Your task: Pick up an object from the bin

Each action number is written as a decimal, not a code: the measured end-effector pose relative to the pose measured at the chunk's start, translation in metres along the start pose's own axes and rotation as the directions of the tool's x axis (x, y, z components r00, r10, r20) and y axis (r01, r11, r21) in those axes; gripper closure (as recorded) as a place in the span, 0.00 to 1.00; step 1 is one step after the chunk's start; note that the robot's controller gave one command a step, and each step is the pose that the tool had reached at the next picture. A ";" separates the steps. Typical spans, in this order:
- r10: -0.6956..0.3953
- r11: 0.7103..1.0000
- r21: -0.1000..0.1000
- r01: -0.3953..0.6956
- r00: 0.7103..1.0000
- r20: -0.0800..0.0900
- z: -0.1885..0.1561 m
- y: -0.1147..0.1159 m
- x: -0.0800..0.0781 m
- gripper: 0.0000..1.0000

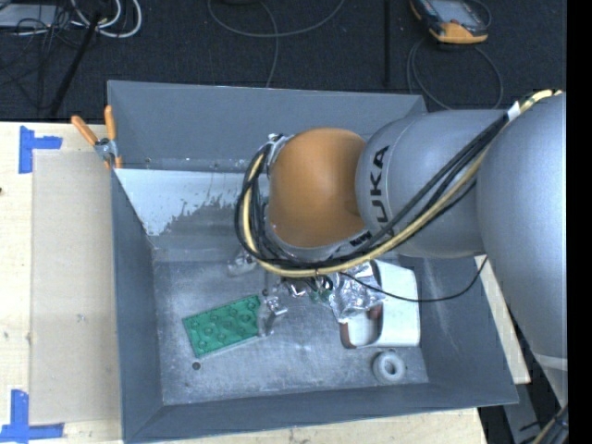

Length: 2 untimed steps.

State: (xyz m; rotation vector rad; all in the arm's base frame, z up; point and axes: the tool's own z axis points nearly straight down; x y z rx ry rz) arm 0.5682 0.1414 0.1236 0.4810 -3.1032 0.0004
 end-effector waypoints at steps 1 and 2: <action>-0.117 0.993 -0.001 0.117 0.993 0.000 0.016 0.005 -0.008 0.00; -0.203 0.979 -0.001 0.203 0.979 0.000 0.049 0.004 -0.010 0.00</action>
Offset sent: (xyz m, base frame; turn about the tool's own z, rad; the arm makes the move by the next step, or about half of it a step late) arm 0.0061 0.0064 -0.0150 -0.1181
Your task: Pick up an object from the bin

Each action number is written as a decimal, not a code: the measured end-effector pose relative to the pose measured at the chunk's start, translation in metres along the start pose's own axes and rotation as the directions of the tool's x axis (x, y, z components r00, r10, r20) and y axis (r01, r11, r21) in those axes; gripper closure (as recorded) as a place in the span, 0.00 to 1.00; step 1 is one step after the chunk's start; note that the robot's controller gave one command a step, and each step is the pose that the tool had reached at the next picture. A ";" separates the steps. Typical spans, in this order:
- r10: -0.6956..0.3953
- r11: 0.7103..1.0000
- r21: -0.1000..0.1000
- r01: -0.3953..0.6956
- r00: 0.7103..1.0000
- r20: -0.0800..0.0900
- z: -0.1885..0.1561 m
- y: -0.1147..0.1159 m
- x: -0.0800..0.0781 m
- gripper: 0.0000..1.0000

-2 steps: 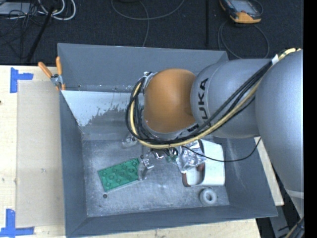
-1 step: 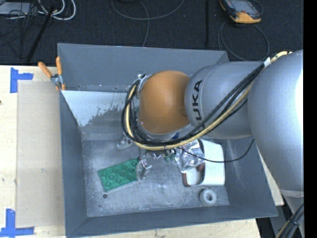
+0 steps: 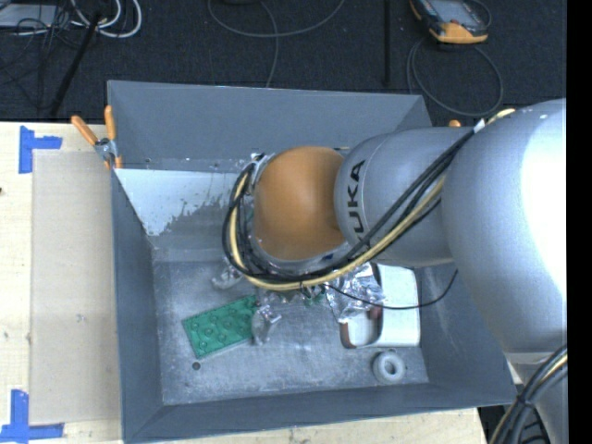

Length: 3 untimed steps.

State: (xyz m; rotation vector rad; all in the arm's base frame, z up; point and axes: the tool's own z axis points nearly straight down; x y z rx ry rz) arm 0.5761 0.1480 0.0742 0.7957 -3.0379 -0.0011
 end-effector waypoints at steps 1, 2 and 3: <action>-0.111 0.994 0.008 0.111 0.994 0.004 -0.001 0.010 -0.004 0.00; -0.110 0.994 0.005 0.110 0.994 0.010 -0.003 0.012 -0.006 1.00; -0.106 0.994 0.003 0.106 0.994 0.006 -0.058 0.012 -0.008 1.00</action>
Offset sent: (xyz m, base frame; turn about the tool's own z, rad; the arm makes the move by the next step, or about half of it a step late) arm -0.0048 0.0134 -0.0042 -0.1158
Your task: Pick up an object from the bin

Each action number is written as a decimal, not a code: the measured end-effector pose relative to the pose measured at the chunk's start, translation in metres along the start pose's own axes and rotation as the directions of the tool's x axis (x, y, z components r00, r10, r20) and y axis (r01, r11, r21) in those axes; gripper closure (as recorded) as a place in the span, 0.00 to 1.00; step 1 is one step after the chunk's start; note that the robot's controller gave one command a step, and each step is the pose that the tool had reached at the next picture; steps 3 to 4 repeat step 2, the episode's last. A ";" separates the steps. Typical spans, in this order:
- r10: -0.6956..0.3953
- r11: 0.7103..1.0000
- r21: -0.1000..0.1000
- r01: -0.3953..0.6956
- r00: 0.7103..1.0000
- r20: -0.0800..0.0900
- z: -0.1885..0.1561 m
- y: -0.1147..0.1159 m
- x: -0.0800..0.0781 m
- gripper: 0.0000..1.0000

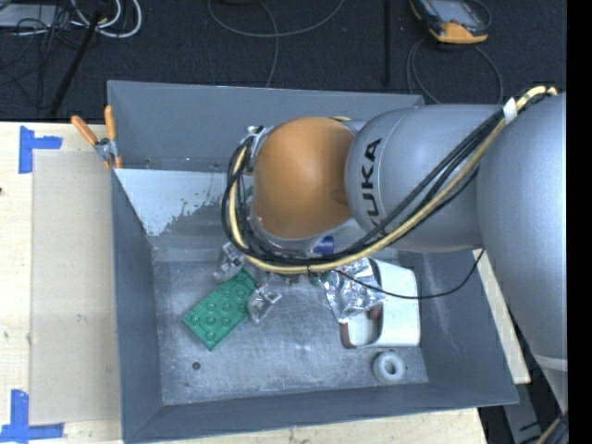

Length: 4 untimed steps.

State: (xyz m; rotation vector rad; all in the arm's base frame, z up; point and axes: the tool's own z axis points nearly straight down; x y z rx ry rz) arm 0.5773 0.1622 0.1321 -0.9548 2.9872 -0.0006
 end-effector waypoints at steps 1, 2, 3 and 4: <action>0.004 1.000 -0.001 -0.004 1.000 -0.003 -0.015 0.000 -0.001 1.00; 0.009 1.000 0.000 -0.009 1.000 -0.001 -0.054 0.000 -0.002 1.00; 0.009 1.000 0.000 -0.009 1.000 -0.001 -0.054 0.000 -0.002 1.00; 0.009 1.000 0.000 -0.009 1.000 -0.001 -0.054 0.000 -0.002 1.00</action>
Offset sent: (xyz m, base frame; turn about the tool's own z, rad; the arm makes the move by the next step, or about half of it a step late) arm 0.0000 -0.0001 0.0149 0.0000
